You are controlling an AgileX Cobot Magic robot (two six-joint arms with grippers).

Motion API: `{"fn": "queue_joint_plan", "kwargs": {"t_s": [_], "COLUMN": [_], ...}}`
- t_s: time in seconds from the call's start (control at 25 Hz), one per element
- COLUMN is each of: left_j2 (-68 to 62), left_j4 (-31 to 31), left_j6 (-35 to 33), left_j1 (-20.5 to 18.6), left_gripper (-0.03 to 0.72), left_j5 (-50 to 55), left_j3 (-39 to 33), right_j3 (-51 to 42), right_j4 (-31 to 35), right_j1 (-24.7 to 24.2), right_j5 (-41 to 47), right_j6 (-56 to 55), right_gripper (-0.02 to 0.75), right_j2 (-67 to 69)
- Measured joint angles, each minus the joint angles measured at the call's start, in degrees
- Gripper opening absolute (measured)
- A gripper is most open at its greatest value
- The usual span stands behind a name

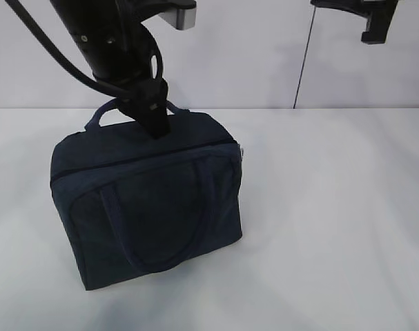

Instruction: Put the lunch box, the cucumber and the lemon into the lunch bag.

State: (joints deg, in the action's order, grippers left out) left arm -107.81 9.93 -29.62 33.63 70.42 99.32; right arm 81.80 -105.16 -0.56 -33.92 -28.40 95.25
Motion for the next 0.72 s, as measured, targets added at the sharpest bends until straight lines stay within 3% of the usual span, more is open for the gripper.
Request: {"fn": "queue_joint_plan", "kwargs": {"t_s": [0.2,0.36,0.52,0.72], "left_j2": [0.0,0.0,0.0,0.0], "left_j4": [-1.2,-1.7,-1.9,-1.9], "left_j6": [0.3,0.3,0.3,0.3], "left_j1": [0.0,0.0,0.0,0.0], "left_gripper": [0.363,0.362,0.360,0.360], "left_j5": [0.1,0.1,0.1,0.1], "left_j3": [0.0,0.0,0.0,0.0], "right_j3": [0.0,-0.5,-5.5,-11.8], "right_j4": [0.0,0.0,0.0,0.0], "right_j1": [0.0,0.0,0.0,0.0], "right_j5": [9.5,16.0,21.6,31.2], "right_j6": [19.2,28.4,25.8,10.5], "right_gripper": [0.364,0.364,0.364,0.364], "right_j2": [0.3,2.4,3.0,3.1]}}
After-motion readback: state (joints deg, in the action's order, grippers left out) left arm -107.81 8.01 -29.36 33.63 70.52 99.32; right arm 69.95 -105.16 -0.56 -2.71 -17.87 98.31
